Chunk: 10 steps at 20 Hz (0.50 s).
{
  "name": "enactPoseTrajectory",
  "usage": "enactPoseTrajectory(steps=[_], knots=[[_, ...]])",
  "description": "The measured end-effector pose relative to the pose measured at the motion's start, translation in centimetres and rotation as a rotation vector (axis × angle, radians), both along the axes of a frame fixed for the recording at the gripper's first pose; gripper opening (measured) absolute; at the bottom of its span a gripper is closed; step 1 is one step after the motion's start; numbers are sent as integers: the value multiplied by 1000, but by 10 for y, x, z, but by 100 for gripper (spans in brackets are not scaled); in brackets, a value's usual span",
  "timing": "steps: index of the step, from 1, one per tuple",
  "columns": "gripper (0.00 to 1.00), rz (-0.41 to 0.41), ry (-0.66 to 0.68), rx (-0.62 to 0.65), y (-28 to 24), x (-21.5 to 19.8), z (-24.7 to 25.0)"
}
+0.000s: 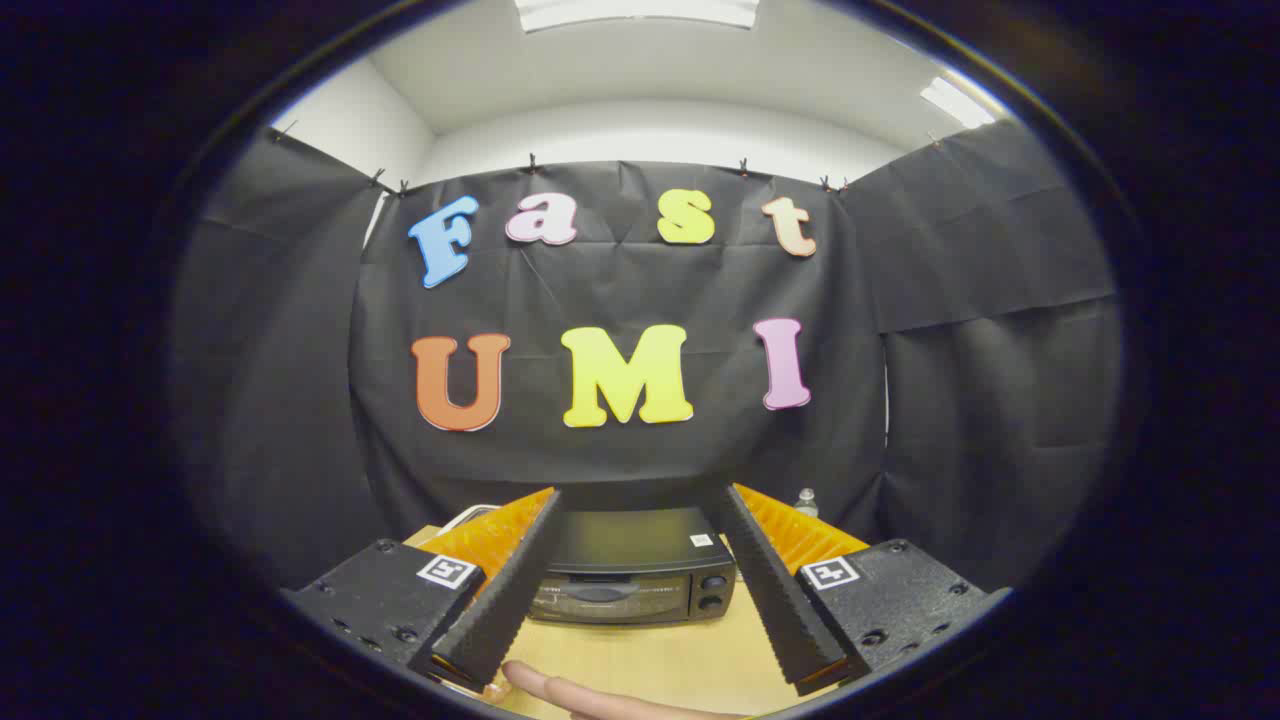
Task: Open the toaster oven, put the food inside, and close the toaster oven door.
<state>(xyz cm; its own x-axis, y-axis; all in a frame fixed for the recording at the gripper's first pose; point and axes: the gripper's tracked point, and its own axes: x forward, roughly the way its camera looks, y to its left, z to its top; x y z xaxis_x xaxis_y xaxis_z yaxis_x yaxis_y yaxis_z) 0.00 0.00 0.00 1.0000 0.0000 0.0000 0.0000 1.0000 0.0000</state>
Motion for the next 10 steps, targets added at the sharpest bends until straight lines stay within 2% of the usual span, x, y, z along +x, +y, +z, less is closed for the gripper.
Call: enactPoseTrajectory(steps=[10], knots=[[100, 8, -48, -46, 11, -3, 4]])
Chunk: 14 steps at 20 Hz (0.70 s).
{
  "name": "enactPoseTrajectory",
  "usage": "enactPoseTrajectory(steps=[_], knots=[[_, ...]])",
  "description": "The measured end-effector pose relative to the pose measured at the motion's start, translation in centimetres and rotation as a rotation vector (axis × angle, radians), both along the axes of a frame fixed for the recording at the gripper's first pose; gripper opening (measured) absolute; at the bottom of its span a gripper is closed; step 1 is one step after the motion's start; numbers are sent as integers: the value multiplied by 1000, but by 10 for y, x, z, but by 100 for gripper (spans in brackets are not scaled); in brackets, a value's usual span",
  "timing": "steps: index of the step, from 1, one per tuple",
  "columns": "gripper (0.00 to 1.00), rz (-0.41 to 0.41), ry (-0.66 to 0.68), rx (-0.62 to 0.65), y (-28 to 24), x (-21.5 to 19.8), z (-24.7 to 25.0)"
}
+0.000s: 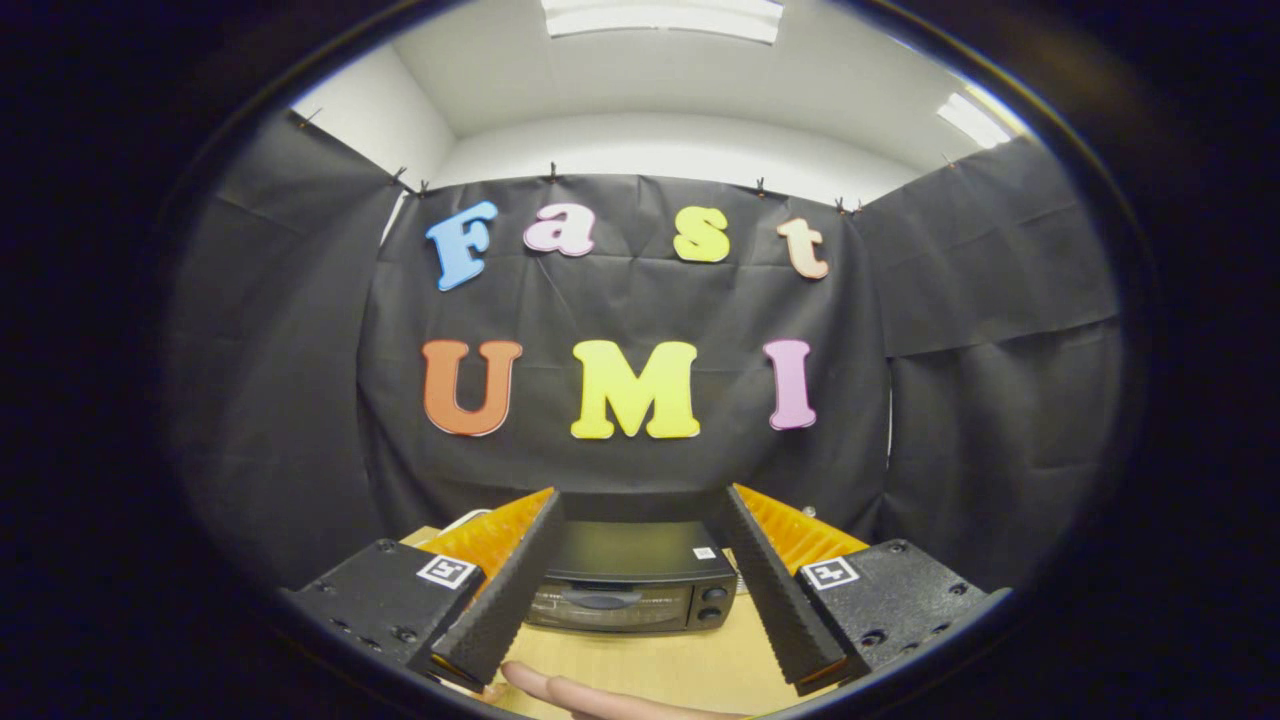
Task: Open the toaster oven, put the food inside, and close the toaster oven door.
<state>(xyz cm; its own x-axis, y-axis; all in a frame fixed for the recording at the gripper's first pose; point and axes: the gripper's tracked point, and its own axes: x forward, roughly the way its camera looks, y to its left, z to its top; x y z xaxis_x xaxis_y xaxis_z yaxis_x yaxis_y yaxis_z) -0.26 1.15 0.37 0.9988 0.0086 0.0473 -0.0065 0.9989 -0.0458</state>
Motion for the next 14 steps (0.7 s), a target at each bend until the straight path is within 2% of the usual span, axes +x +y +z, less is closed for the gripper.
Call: enactPoseTrajectory(steps=[7, 14], knots=[[100, 33, -8, -16, 22, 4, -1], [100, 4, 14, -9, 23, 2, 11]])
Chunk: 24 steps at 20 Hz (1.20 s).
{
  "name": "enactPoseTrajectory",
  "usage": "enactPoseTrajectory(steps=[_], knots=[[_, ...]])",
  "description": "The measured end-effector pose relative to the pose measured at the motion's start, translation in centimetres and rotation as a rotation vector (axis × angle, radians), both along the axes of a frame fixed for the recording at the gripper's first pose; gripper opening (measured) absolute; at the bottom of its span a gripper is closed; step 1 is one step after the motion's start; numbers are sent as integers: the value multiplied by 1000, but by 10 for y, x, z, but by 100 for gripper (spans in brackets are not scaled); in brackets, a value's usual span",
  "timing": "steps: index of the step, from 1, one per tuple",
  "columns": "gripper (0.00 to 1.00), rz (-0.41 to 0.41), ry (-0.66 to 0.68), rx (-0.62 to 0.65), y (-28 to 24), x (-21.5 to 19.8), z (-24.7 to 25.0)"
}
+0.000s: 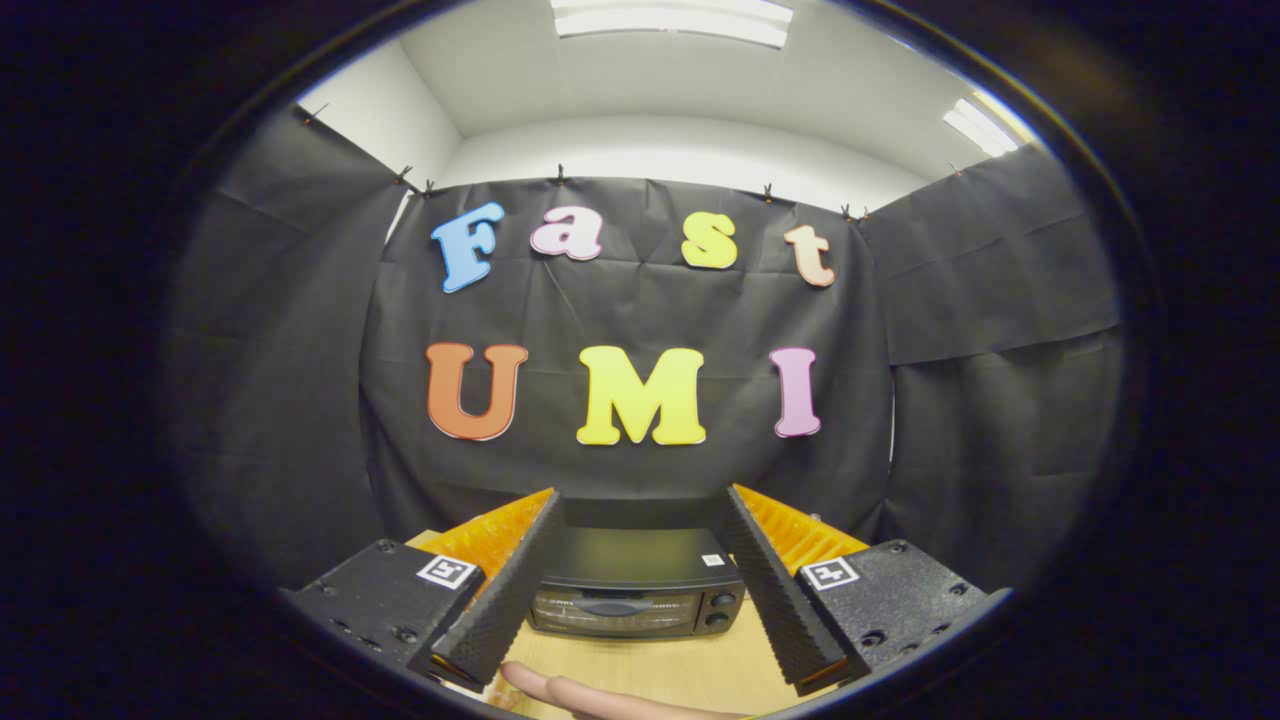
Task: Open the toaster oven, put the food inside, and close the toaster oven door.
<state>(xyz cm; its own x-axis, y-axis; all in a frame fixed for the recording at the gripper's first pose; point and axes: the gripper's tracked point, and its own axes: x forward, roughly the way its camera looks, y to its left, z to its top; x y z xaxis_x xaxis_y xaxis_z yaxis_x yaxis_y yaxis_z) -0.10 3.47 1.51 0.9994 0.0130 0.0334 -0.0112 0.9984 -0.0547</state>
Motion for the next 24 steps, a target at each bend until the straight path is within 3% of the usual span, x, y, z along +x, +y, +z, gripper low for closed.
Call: enactPoseTrajectory(steps=[5, 11, 19, 24], knots=[[100, -13, -10, -13, -2, 13, -12], [100, 18, 133, -13, 9, 74, -86], [100, 1, 272, -15, 3, 155, -188], [100, 2, 352, 7, 6, 181, -233]])
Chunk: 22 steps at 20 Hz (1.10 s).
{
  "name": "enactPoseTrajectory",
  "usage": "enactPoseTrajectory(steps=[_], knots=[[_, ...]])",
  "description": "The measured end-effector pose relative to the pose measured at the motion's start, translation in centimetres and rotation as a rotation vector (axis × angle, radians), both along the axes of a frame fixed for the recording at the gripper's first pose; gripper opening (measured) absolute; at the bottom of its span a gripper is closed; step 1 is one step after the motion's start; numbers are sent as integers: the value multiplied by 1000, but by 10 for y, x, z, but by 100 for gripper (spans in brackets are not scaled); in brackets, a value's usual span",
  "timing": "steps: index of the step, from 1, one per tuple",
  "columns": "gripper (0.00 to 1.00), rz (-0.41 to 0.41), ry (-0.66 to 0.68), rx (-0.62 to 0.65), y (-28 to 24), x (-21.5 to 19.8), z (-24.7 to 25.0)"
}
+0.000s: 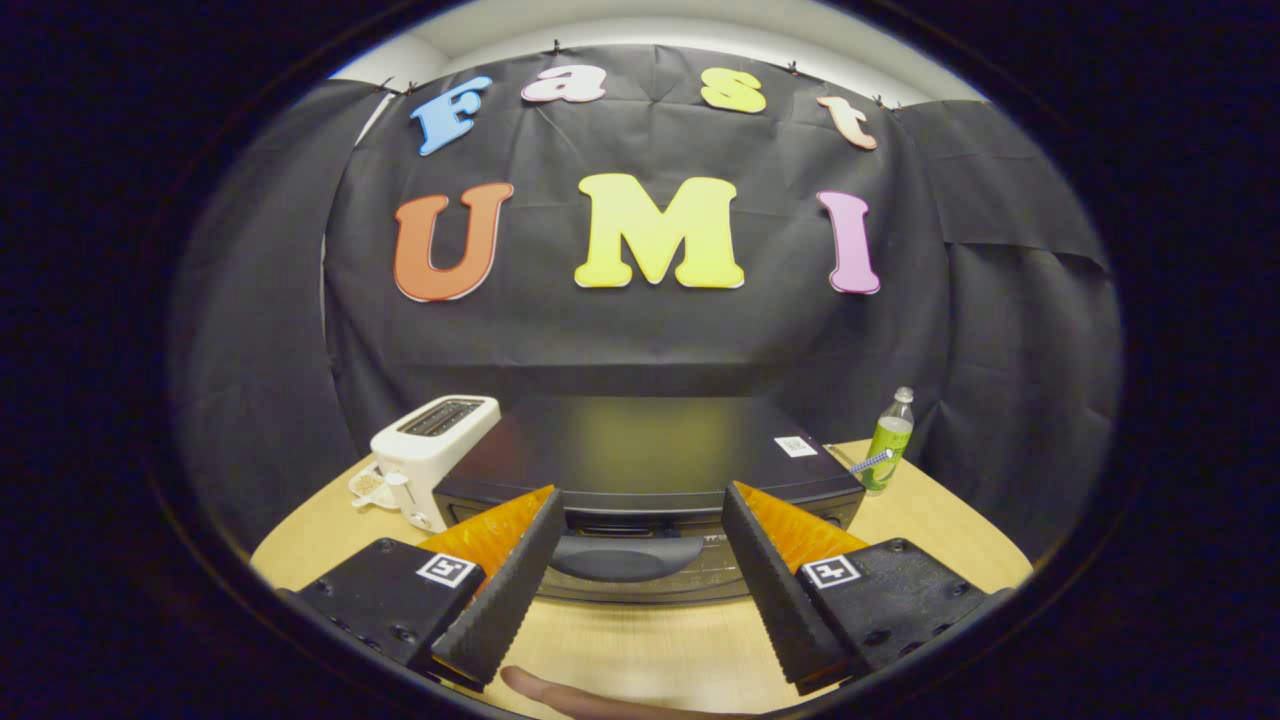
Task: Open the toaster oven, put the food inside, and close the toaster oven door.
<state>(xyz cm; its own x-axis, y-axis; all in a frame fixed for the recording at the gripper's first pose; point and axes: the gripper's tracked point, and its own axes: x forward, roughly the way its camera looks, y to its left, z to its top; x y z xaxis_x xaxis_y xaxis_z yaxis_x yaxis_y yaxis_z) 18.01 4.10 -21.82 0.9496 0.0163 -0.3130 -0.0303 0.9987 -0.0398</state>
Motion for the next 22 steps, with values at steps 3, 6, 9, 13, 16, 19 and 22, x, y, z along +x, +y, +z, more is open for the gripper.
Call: enactPoseTrajectory(steps=[3, 6, 9, 13, 16, 19, 22], knots=[[100, -3, 13, -32, 2, 7, -13], [100, -3, 31, -15, 5, 10, -24], [100, 4, 33, 0, 12, 17, -28], [100, 6, 29, -1, 13, 21, -30], [100, 18, 35, 1, 15, 25, -33], [100, 25, 31, 26, 13, 23, -32], [100, 30, 9, 18, 15, 19, -31]])
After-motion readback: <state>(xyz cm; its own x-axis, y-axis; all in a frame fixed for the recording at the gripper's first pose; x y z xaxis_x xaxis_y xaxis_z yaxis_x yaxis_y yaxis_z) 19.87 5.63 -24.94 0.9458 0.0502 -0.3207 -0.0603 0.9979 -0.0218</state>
